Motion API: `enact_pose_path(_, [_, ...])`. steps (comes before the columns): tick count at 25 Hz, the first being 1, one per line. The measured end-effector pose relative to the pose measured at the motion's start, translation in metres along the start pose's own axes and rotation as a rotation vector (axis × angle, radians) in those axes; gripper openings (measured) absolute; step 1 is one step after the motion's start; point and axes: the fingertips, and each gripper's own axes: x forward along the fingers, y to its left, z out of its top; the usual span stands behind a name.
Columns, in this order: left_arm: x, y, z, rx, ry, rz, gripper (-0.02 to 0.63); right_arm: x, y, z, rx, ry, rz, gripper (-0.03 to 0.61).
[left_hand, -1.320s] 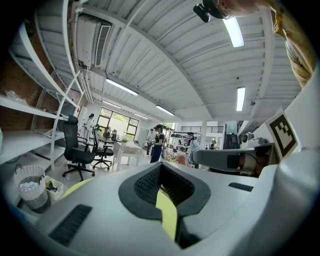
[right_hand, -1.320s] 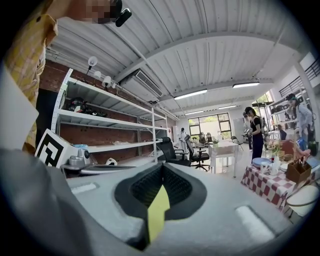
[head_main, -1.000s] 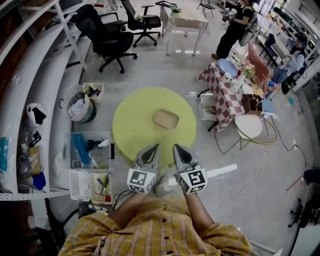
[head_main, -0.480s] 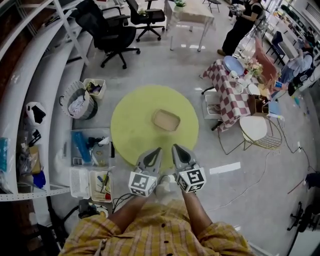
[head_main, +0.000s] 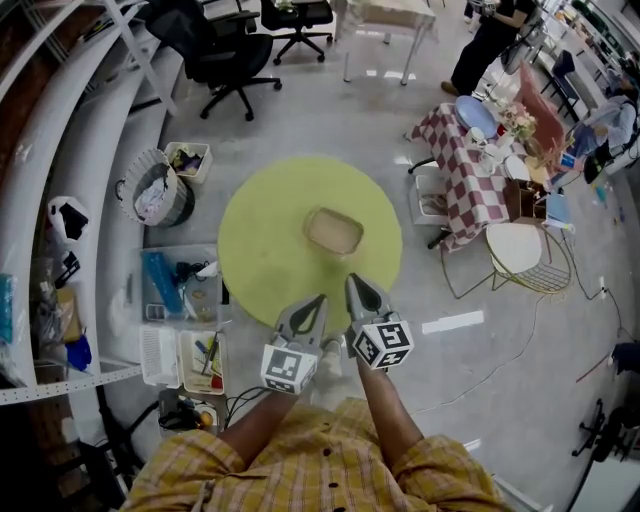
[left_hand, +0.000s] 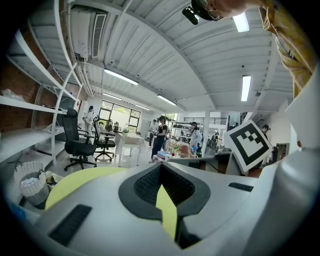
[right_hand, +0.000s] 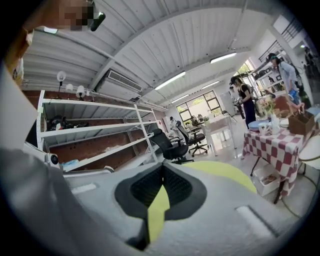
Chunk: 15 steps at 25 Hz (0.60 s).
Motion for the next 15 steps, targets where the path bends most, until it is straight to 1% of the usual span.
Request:
enact_pose_path(5, [0.005,0.000,-0.005,0.006,0.005,0.006,0.005,0.009,-0.015,-0.020,0.084,0.015,-0.021,-0.002])
enact_pose_path(13, [0.010,0.001,-0.016,0.002,0.019,0.021,0.005,0.021,-0.043,-0.048,0.330,-0.017,-0.047,-0.002])
enact_pose_path(15, [0.012,0.000,-0.017,0.008,0.024,0.024,0.005,0.023,-0.050,-0.057,0.369,-0.019,-0.051,-0.002])
